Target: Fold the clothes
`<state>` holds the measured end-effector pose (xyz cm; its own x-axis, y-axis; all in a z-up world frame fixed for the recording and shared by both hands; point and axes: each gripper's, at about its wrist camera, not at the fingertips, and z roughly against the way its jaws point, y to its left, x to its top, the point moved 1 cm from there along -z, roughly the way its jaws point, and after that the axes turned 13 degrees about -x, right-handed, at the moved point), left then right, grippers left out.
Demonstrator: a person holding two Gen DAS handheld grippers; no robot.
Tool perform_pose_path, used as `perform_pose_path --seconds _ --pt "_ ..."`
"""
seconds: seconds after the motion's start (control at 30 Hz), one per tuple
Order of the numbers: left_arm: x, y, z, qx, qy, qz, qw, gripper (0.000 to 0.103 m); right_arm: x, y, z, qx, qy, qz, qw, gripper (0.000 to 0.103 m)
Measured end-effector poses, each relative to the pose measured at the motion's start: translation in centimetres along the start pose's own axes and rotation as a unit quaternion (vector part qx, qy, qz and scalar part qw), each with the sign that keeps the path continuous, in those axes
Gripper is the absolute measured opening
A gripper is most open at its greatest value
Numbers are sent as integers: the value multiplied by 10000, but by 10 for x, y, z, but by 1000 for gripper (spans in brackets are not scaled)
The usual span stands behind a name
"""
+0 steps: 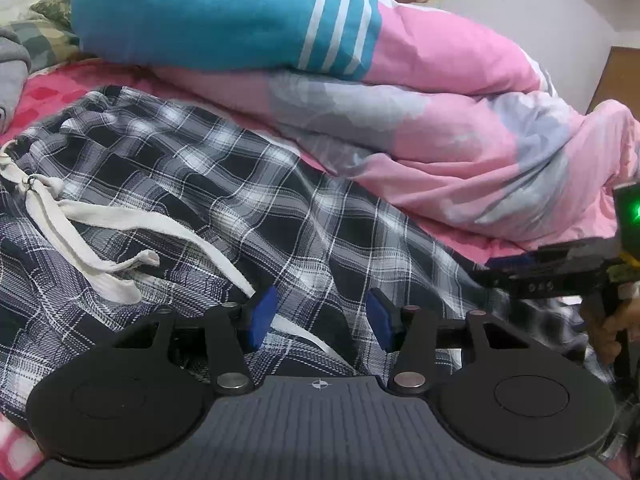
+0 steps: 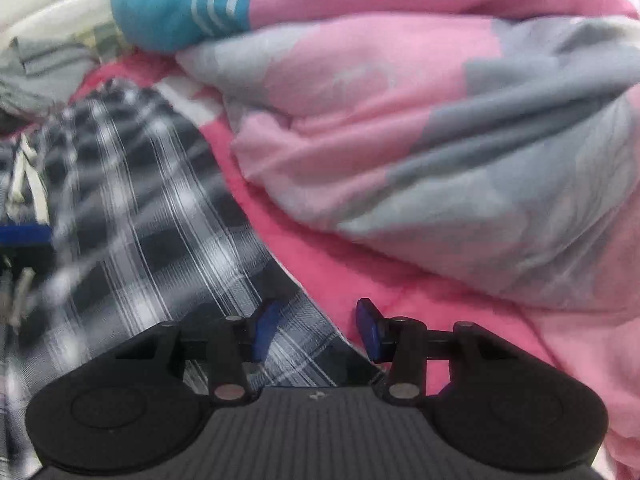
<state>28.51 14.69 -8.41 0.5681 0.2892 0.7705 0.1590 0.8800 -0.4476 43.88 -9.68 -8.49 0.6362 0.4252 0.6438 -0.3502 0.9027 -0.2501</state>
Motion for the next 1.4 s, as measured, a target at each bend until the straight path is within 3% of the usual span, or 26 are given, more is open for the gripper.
perform_pose_path --seconds 0.03,0.07,0.1,0.37,0.53,0.63,0.67,0.9,0.97,1.07,1.13,1.23,1.4 --pt "0 0 0 10 -13 -4 10000 50 0 2 1 -84 -39 30 10000 43" --pt "0 0 1 46 -49 2 10000 50 0 3 3 -197 -104 86 9997 17" --pt "0 1 2 83 -85 9 9999 49 1 4 6 -310 -168 142 9993 1" --pt "3 3 2 276 -127 7 9995 46 7 9 16 -1076 -552 361 9920 1" --pt "4 5 -2 284 -79 -18 9996 46 5 6 -18 -1238 -353 134 9916 2" --pt "6 6 -2 223 -87 -5 9997 47 7 -30 -1 -928 -259 -922 9911 25" --pt "6 6 -1 204 -100 -3 9997 47 5 -48 13 -885 -292 -1316 9869 34" --pt "11 -8 20 -176 -549 -184 9982 51 -72 -161 171 -1357 -501 -3313 9324 41" --pt "10 -16 22 -555 -527 -185 9969 52 -105 -167 210 -1462 -385 -3539 9230 43" --pt "1 -25 13 -1087 -152 -148 9939 52 -148 -159 257 -1554 -170 -3730 9145 47" --pt "-7 -30 4 -1210 107 -138 9925 52 -169 -137 273 -1436 37 -3638 9203 52" --pt "-17 -34 -5 -1096 297 -296 9931 52 -191 -85 284 -1595 232 -2937 9422 64" --pt "-17 -35 -10 -1047 301 -351 9934 52 -207 1 286 -2113 164 -1142 9706 62"
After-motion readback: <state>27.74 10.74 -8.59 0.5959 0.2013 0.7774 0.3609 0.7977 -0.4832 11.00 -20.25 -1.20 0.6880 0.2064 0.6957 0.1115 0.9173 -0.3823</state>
